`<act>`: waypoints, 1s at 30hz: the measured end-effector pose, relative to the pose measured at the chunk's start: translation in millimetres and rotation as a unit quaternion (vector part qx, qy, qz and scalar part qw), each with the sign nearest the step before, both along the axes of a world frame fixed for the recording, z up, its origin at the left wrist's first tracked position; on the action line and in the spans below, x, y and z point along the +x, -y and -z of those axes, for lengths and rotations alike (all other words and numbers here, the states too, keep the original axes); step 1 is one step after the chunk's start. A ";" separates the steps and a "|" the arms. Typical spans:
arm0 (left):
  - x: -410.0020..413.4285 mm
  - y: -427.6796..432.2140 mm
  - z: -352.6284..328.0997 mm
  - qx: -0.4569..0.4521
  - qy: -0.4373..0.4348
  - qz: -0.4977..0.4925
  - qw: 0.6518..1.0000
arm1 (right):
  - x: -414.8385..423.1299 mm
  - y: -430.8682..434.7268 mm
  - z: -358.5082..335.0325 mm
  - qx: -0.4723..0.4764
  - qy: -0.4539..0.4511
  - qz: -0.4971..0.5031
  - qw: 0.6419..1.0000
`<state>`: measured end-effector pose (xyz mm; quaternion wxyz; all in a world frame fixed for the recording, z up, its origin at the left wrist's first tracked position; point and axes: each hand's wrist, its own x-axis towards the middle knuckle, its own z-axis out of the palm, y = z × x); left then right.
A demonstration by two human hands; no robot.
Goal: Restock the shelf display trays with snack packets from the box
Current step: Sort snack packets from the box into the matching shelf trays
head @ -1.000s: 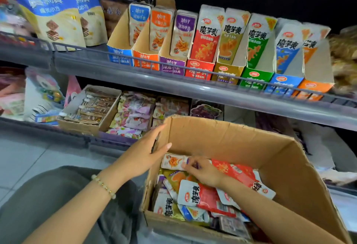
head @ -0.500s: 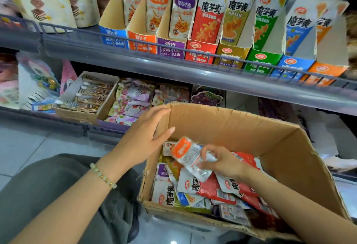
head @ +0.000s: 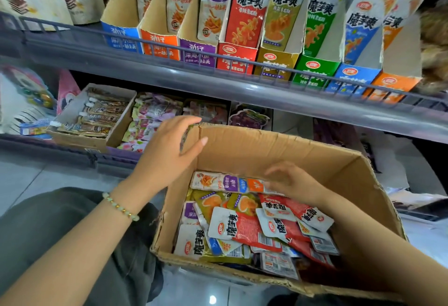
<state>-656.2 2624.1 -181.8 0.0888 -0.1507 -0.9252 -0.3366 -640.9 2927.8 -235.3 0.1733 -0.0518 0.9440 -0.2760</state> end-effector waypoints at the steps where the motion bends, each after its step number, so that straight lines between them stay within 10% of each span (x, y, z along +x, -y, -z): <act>1: -0.8 3.7 2.3 0.013 0.012 -0.008 1.000 | -0.9 15.5 0.7 -0.043 0.031 -0.018 0.998; 11: 6.0 8.5 13.7 0.033 0.081 0.008 0.996 | -29.2 98.0 85.1 0.072 0.069 0.058 0.993; 24: 10.9 -6.3 -4.5 -0.082 0.038 0.120 0.989 | -5.5 69.7 -39.1 -0.318 0.133 0.003 0.939; 30: 2.5 22.9 -18.5 0.219 0.121 -0.011 0.968 | -23.6 94.6 -42.9 -0.393 0.156 -0.009 0.906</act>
